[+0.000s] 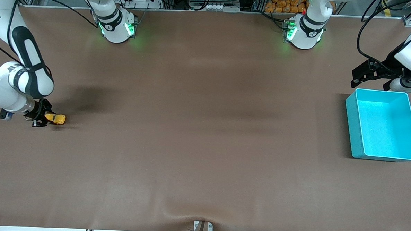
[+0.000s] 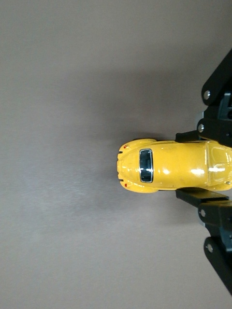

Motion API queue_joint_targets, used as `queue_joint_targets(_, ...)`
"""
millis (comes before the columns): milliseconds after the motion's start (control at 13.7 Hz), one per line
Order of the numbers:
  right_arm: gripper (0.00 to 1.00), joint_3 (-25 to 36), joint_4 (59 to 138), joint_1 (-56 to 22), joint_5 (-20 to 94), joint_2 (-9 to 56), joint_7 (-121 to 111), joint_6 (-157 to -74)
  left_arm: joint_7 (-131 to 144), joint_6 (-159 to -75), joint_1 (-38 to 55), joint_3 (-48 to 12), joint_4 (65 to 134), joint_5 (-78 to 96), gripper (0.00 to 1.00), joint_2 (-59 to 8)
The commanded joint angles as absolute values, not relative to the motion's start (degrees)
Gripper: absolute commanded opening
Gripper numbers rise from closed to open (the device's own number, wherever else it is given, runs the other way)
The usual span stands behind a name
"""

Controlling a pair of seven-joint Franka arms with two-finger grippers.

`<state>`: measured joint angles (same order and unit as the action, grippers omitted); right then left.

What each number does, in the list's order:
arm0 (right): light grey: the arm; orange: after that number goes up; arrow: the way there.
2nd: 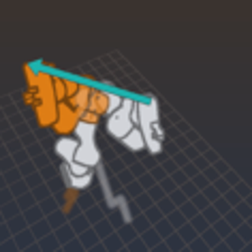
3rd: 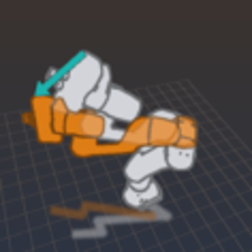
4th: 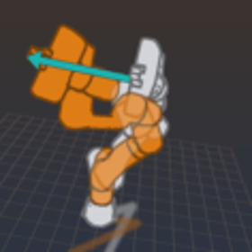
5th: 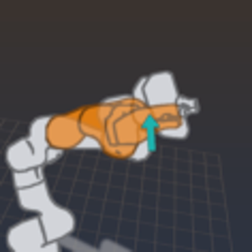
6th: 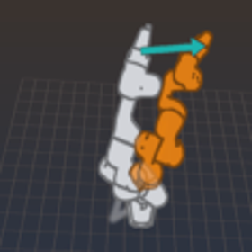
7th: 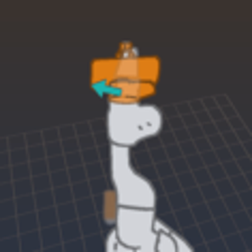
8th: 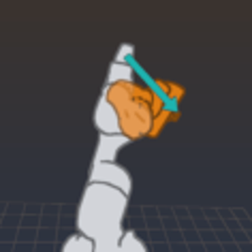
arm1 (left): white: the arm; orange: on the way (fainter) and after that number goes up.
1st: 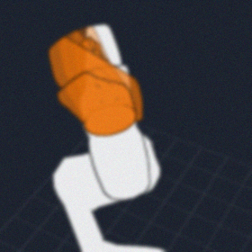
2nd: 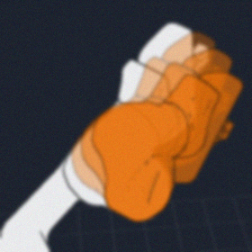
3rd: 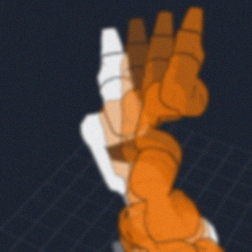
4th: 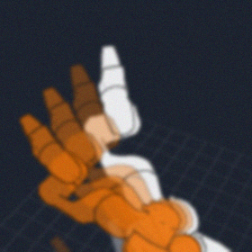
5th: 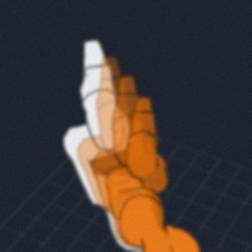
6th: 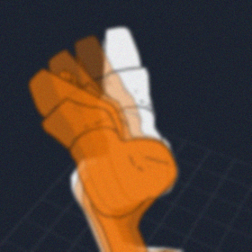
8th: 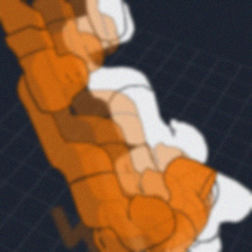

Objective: Wind and store yellow beetle car
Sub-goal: 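Drag the held car backward along the table with the right gripper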

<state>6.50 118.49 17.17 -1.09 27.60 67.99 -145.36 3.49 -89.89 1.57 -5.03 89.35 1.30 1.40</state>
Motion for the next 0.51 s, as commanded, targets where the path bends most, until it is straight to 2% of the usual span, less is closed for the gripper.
queue_joint_targets(0,0.08,5.8,115.1,20.4,-2.3,34.5,65.0,-148.8,3.8,-90.3,1.5,-5.2,88.8,0.2,1.0,1.1)
queue_joint_targets(437,0.07,5.8,113.3,22.9,-4.6,35.8,63.6,-148.8,3.8,-90.3,1.5,-5.1,88.8,0.2,1.0,1.1)
